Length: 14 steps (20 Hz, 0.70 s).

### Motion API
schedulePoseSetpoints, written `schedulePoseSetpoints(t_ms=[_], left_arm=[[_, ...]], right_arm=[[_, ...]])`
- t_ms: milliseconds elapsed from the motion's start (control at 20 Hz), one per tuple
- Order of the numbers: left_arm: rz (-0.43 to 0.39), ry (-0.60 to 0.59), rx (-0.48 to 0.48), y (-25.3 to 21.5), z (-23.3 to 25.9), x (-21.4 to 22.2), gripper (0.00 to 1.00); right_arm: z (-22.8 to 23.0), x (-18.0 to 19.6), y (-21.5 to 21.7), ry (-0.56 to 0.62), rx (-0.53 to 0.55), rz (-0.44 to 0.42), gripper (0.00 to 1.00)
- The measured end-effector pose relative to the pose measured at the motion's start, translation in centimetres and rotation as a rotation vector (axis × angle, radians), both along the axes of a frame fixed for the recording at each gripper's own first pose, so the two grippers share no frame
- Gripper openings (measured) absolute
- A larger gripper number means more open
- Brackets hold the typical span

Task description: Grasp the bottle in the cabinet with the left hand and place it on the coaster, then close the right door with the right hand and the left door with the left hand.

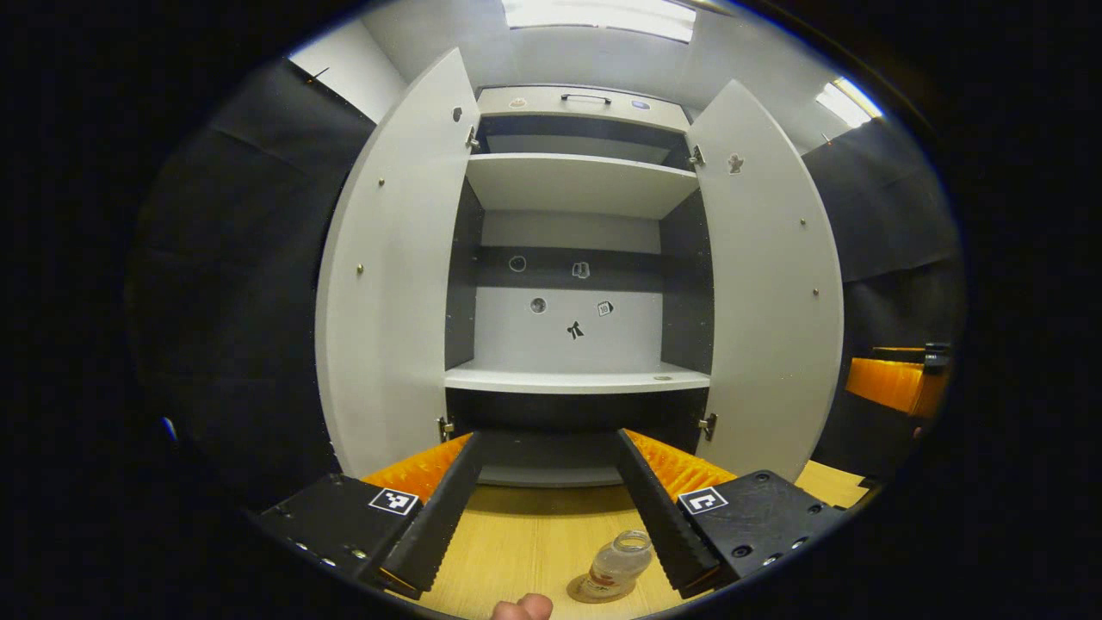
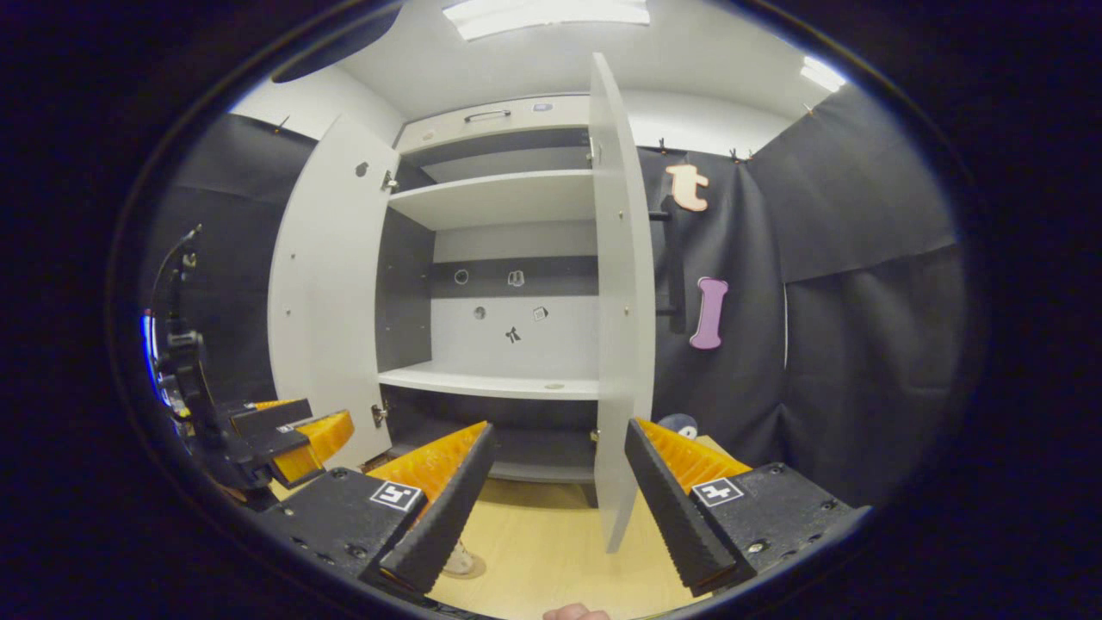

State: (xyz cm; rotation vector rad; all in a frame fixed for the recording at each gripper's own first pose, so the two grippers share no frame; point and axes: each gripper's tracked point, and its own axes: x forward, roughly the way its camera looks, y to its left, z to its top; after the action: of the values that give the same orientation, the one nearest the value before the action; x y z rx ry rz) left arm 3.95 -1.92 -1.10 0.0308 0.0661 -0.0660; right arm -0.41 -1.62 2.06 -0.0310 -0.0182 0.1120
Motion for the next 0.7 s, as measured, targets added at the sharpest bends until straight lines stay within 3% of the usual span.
schedulePoseSetpoints(t_ms=[200, 350, 400, 450, 700], left_arm=[[0.040, 0.003, 0.078, 2.2, 1.1, 0.4, 0.94], [0.031, 0.014, 0.040, 2.7, 0.9, 0.3, 0.94], [0.035, 0.025, 0.026, 3.0, 0.4, 0.3, 0.94], [0.041, 0.034, 0.016, 3.3, 0.0, 0.1, 0.94], [0.100, 0.037, -0.033, 5.0, -0.9, -0.8, 0.94]], right_arm=[[0.4, 1.3, 1.3, 0.000, 0.026, 0.027, 0.95], [0.7, 2.1, 1.2, -0.001, 0.057, 0.000, 0.99], [1.2, 2.1, 1.1, -0.007, 0.066, 0.000, 0.95], [1.9, 2.0, 0.6, -0.013, 0.065, -0.003, 0.99], [8.6, 1.7, -7.1, -0.096, 0.032, -0.116, 0.94]])
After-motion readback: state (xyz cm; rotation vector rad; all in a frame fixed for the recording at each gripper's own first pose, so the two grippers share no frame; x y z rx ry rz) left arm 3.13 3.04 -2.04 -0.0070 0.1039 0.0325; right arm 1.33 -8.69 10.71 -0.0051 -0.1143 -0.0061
